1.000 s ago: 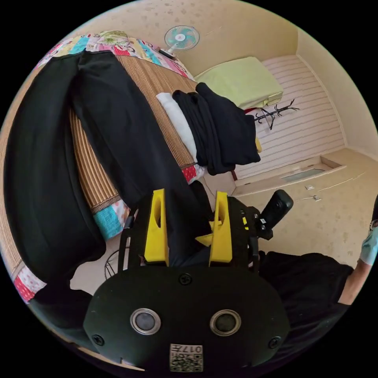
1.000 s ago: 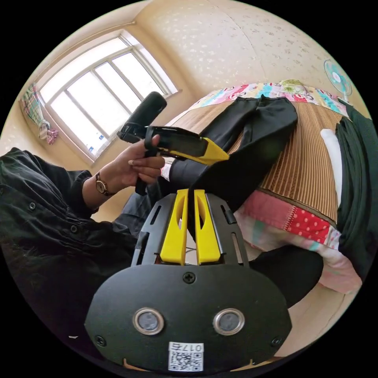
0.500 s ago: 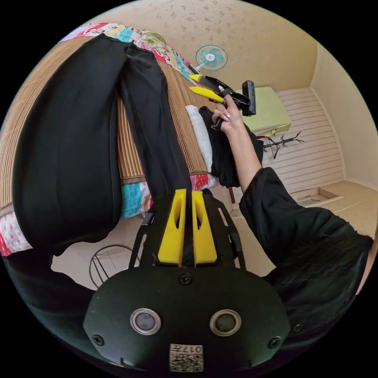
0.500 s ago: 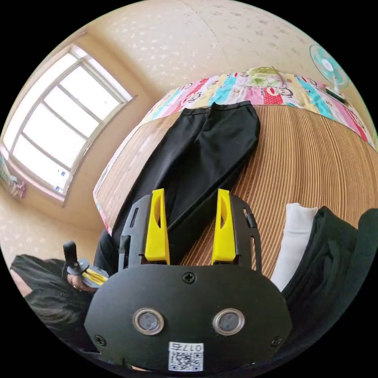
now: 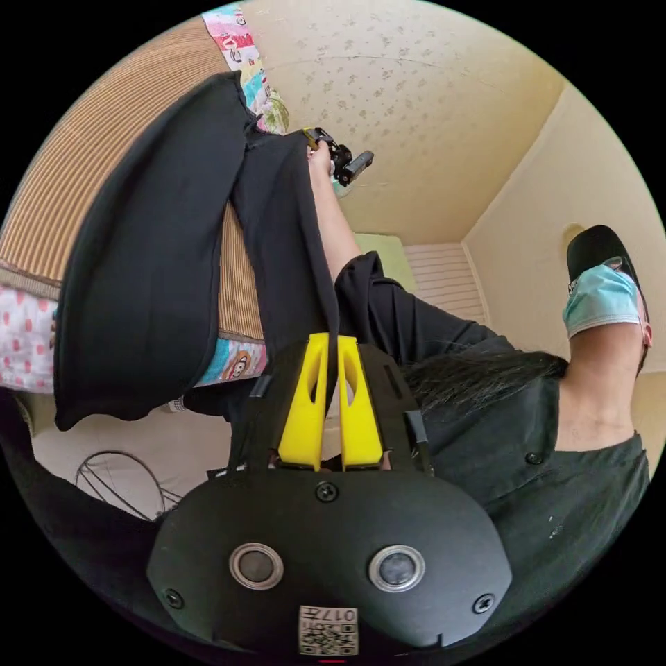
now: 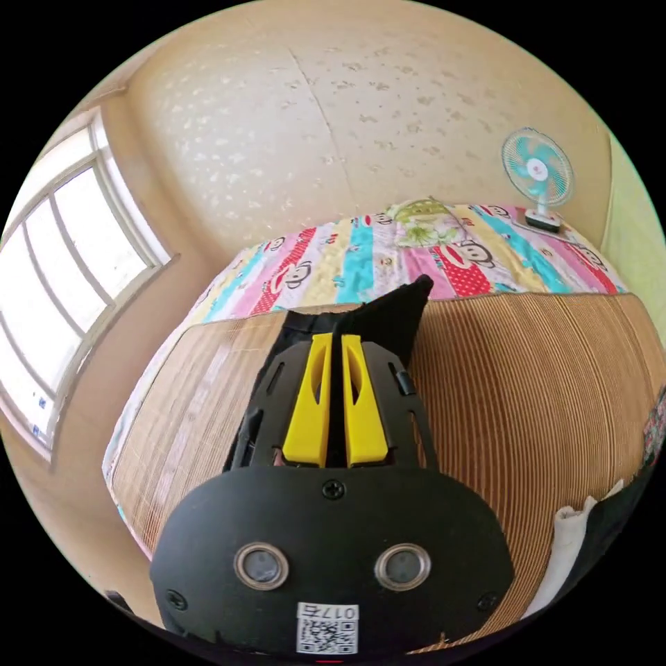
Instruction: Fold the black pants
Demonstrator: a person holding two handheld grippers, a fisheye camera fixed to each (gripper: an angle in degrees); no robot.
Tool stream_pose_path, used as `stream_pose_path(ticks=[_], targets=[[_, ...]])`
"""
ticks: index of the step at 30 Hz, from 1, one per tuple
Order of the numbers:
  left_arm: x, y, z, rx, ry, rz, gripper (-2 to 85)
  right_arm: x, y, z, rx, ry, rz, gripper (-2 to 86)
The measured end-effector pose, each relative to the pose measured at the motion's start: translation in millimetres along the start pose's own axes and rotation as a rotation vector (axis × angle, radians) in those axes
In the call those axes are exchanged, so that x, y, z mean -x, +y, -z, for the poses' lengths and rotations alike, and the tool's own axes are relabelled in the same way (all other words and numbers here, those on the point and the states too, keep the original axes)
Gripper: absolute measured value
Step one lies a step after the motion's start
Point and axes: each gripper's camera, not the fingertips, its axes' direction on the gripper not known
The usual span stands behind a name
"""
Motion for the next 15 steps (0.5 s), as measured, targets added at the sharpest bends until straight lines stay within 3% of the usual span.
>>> stream_pose_path(ticks=[2,4,7,11,15], targets=[[0.1,12.6,30.7,-0.037,-0.072,-0.001,1.7,38.2,-2.1,-31.8,0.063,-0.107,0.081,3.9],[11.2,32.0,64.2,-0.093,-0.248,0.044,2.8,61.4,12.7,-70.7,0.184,-0.227,0.076,5.0],[33.8,52.7,96.4,-0.096,-0.508,0.132,6.4,66.0,53.0,-66.7,0.217,-0.309,0.041,5.3],[55.9,63.0,114.2,-0.019,-0.538,0.182,7.8,61.4,135.7,-22.6,0.321,-0.305,0.111,7.9],[50.3,51.1,125.7,-0.082,-0.550,0.099,8.0,33.1,257.0,45.5,0.382,-0.216,0.076,9.0]])
